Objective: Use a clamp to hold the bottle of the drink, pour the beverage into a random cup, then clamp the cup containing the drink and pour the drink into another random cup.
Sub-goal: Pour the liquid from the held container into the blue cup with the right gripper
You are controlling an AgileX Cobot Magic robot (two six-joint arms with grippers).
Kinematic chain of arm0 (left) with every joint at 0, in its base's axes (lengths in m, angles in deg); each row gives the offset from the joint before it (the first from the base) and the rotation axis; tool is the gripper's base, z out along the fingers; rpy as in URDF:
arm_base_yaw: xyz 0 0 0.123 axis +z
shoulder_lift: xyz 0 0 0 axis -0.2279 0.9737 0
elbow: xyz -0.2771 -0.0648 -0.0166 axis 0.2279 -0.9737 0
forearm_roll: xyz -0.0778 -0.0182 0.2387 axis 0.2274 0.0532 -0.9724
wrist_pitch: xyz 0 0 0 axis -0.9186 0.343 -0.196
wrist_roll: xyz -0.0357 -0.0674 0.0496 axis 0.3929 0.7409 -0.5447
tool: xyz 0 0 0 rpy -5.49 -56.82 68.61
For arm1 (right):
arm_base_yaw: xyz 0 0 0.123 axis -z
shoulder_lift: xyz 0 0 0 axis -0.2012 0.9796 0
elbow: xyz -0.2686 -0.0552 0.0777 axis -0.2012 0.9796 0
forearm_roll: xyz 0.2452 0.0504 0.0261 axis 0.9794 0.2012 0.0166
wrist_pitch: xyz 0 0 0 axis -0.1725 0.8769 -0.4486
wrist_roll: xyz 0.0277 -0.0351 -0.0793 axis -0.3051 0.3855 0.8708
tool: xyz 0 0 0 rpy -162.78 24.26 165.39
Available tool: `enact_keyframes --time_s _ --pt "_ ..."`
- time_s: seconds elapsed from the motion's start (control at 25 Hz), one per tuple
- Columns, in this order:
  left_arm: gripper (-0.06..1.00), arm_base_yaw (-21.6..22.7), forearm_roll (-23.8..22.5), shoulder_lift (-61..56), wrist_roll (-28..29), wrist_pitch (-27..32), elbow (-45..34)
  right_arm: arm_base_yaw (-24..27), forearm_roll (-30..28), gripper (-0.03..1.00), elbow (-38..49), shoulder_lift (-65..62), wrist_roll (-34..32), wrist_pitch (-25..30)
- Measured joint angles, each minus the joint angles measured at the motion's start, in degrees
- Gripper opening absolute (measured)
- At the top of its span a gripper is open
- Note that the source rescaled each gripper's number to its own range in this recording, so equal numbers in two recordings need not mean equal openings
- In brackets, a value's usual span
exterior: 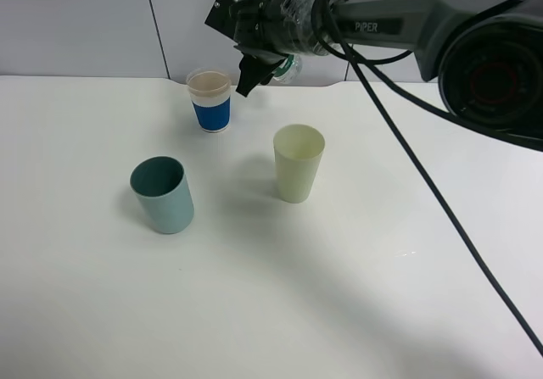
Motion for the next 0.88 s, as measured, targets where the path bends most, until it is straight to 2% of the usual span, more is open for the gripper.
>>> enact_keyframes --time_s 0.12,0.48,0.88 --pt "0.83 0.0 0.0 0.0 0.0 0.0 0.0 -0.28 0.0 0.0 0.0 0.56 3.14 -0.09" --pt "0.83 0.0 0.0 0.0 0.0 0.0 0.0 -0.39 -0.12 0.0 -0.96 1.04 4.77 0.19" --pt "0.83 0.0 0.0 0.0 0.0 0.0 0.0 -0.39 -1.04 0.0 -2.18 1.04 10.78 0.94"
